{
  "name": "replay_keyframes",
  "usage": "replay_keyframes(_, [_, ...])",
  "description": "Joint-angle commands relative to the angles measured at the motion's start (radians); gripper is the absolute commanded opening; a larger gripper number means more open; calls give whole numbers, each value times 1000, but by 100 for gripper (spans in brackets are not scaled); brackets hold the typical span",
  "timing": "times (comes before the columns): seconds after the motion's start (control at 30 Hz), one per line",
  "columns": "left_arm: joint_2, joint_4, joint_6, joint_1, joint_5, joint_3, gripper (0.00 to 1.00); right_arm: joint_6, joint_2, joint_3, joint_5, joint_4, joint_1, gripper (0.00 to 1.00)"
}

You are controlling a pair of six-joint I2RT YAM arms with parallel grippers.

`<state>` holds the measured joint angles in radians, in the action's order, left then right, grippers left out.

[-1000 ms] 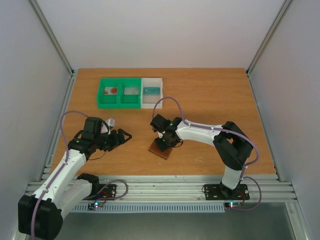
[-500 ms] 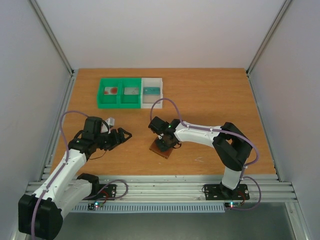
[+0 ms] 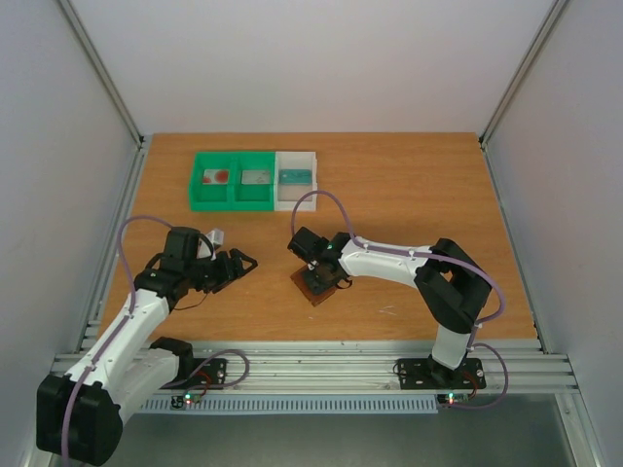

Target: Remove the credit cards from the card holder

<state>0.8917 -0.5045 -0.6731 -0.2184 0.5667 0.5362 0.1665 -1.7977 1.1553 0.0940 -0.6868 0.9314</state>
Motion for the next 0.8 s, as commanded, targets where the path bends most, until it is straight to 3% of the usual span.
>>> replay_keyframes(0.0, [10,47,4,-4,20,-15,76,-6,4,10,10,19,7,1])
replay_keyframes(0.4, [33,130,-29,-4,90,-52,70,-146,99,-9,-143,122,7,1])
replay_keyframes(0.53, [59,198,-65,-5,121,-83,70,-273,120,-12,-226,203,7,1])
replay_keyframes(0.77, [73,460,-182,-12,214,-174,70,-391,146,-35,-362,341,7,1])
